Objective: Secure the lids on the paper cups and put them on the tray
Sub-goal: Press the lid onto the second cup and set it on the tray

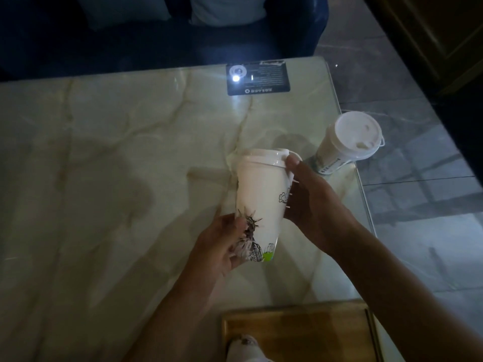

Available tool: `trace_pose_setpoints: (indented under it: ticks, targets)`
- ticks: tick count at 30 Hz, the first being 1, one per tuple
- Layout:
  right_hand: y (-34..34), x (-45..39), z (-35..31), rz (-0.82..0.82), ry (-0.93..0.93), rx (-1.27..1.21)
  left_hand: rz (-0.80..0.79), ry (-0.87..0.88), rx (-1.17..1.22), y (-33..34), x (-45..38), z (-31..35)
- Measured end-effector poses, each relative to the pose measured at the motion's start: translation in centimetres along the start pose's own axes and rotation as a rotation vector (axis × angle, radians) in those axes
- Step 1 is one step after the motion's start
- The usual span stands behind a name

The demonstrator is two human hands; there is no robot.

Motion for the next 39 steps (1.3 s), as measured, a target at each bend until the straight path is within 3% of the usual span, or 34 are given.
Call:
trace_pose_setpoints:
  ticks: [3, 10, 17, 27, 39]
  targets:
    - [-0.1, 0.0, -0.1, -0.013, 0.032, -0.065, -0.072, -0.167, 0.251, 0.5, 0.2, -0.5]
    - [-0.1, -0.3, 0.0, -0.049, 0.034, -0.095, -0.137, -0.075, 0.157, 0.7, -0.1, -0.3]
    - [-0.2, -0.5, 0.4, -0.015, 0.029, -0.002, -0.001, 0.096, -0.138, -0.2, -0.9, -0.3]
    - [0.4, -0.4, -0.5, 0.035, -0.050, 0.162, 0.212, 0.307, -0.344, -0.8, -0.7, 0.3]
    - [0.0, -0.7, -0.6, -0.068, -0.019, 0.115, -0.011, 0.010, -0.072, -0.9, -1.3, -0.1]
Point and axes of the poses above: each hand's wrist, its own x-axis away from the middle knuckle, its own y-axis out of the palm, z = x × y, the point moved 5 cm from there along -x, towards the middle knuckle, and after that the axes turned 5 degrees about z, right-handed, at the moved point
